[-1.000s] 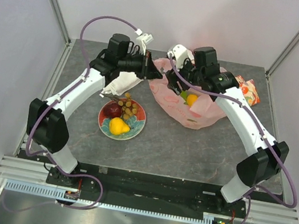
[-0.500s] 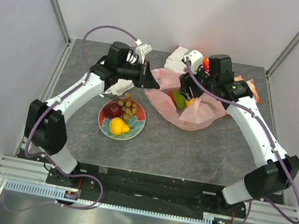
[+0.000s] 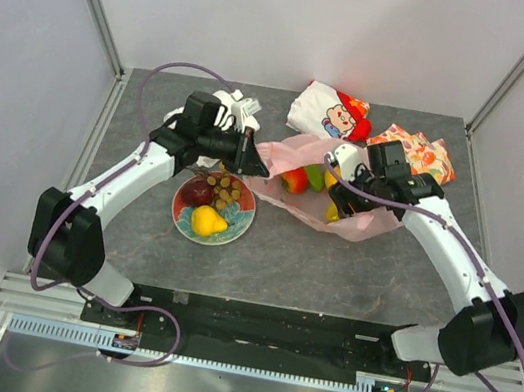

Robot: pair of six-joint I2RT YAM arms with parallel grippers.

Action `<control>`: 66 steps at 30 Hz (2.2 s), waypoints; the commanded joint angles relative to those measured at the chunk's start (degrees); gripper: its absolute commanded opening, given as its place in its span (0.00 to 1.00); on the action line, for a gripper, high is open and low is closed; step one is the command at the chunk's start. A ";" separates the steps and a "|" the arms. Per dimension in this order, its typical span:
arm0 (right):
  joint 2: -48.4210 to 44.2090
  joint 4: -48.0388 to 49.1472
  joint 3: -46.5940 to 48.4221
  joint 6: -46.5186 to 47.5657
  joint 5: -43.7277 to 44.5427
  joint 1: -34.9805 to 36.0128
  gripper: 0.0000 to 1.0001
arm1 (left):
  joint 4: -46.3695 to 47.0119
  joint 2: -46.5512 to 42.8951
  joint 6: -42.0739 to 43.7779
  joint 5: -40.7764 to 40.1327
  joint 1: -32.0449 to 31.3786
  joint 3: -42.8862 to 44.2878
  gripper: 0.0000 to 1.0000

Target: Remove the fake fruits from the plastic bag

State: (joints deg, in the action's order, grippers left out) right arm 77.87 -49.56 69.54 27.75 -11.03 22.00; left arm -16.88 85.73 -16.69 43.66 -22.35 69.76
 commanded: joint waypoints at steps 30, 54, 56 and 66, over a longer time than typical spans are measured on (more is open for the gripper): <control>44.83 18.72 26.79 -10.70 18.50 -4.24 0.85 | 1.15 5.49 3.24 -1.65 -2.44 7.41 0.02; 21.37 -7.04 42.43 -12.45 -29.66 -6.36 0.66 | 0.98 15.60 2.53 -5.86 -2.70 25.95 0.02; 19.09 -7.04 43.31 -11.58 -29.93 -3.99 0.66 | 0.36 17.27 2.98 -6.30 -2.26 28.24 0.02; 14.59 2.17 26.27 -8.67 -29.04 13.33 0.64 | 0.80 13.24 -0.89 -2.17 -1.29 27.28 0.02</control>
State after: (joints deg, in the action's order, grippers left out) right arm 91.31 -53.56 99.96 20.75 -37.74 33.82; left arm -17.17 103.04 -15.66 39.51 -24.03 96.47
